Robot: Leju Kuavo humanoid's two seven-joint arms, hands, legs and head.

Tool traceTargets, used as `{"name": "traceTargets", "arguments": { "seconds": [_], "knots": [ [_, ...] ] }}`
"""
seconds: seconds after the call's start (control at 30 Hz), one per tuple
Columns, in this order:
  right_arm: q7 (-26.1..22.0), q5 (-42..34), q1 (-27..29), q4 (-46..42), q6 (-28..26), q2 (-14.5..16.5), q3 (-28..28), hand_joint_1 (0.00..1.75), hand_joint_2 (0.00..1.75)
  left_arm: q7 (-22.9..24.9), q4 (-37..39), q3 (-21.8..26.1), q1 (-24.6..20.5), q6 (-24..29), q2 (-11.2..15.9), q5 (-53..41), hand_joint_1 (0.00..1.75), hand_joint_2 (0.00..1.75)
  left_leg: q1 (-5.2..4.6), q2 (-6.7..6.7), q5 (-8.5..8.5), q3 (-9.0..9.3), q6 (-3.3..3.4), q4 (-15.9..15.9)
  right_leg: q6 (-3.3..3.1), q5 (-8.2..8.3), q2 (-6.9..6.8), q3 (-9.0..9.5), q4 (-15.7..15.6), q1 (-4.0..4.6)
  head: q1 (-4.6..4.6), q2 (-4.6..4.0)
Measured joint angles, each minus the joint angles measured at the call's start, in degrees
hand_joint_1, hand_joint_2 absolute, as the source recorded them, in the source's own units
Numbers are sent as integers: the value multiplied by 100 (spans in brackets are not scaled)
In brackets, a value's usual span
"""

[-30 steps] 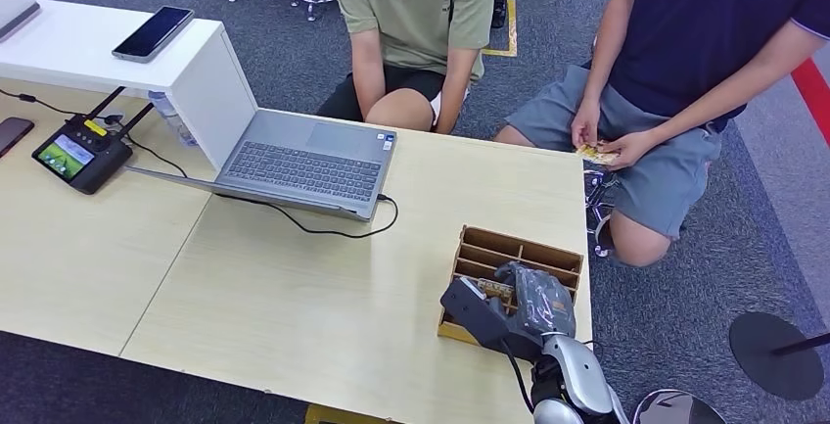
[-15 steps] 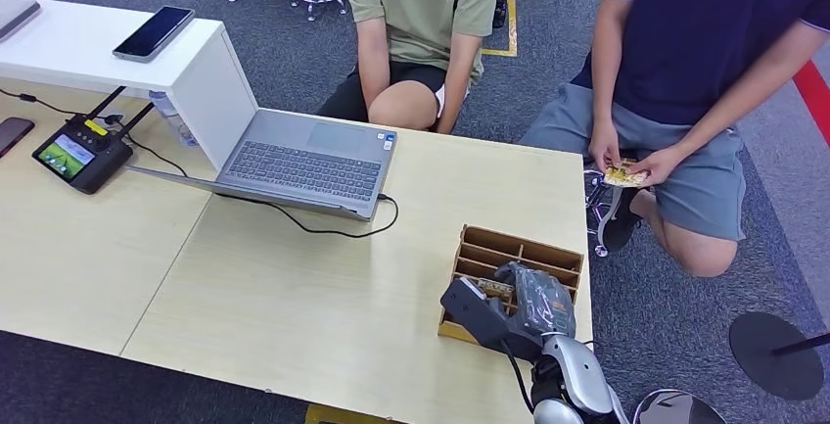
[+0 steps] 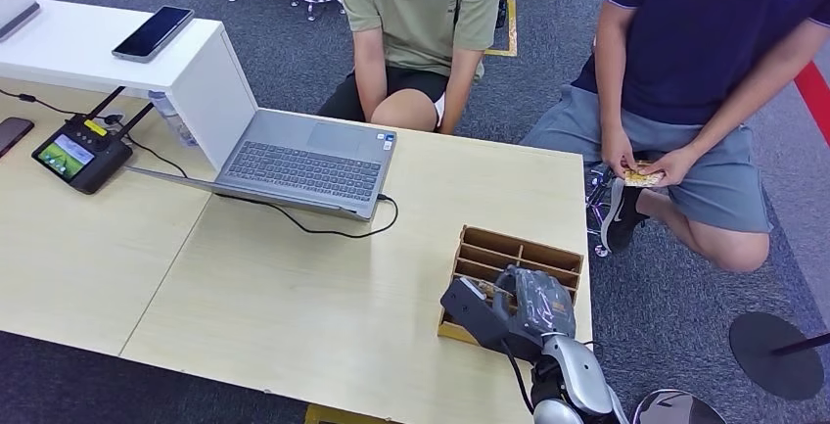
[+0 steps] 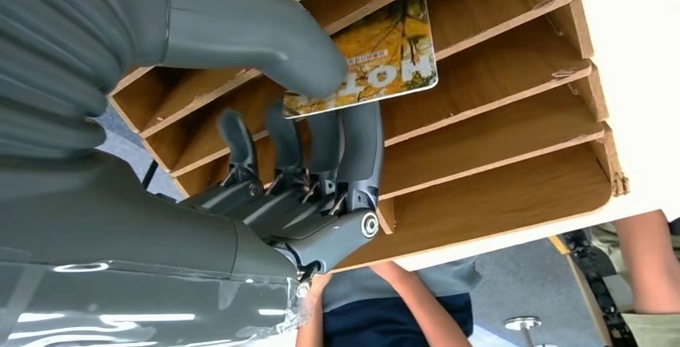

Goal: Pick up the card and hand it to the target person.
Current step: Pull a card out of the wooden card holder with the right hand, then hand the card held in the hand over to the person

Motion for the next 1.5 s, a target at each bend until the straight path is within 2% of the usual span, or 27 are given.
{"name": "traceTargets", "arguments": {
  "seconds": [0.8,1.0,1.07,1.13,1.3,1.5],
  "knots": [
    [1,-46,-11,59,-30,0,-7,175,175,-24,0,-3,0,28,2,-120,0,0,0,0,0,1,0,0,0,0,0,0,0,0,0,0],
    [-4,-125,5,24,-226,-13,-42,175,175,16,0,-1,1,28,4,-96,0,0,0,0,0,1,0,0,0,0,0,0,0,0,-1,0],
    [-89,-468,23,-101,-356,-52,-118,175,175,15,0,0,2,28,9,-93,0,0,-1,0,0,1,0,1,0,0,0,-1,0,0,-1,0],
    [-247,-1191,34,-359,-503,-162,-243,175,175,15,0,1,5,28,26,-91,0,0,-2,0,0,1,0,1,0,0,1,-1,-1,-1,0,0],
    [-672,-2861,50,-1365,-1059,-672,-646,175,175,23,0,4,22,3,87,-86,0,0,-6,1,-1,1,2,3,0,0,2,-2,-2,-4,0,0],
    [-943,-3552,61,-2458,-1252,-1181,-1027,175,175,26,0,4,37,-23,114,-86,0,0,-6,1,-2,2,2,2,0,0,5,-2,-2,-3,-1,0]
  ]
}}
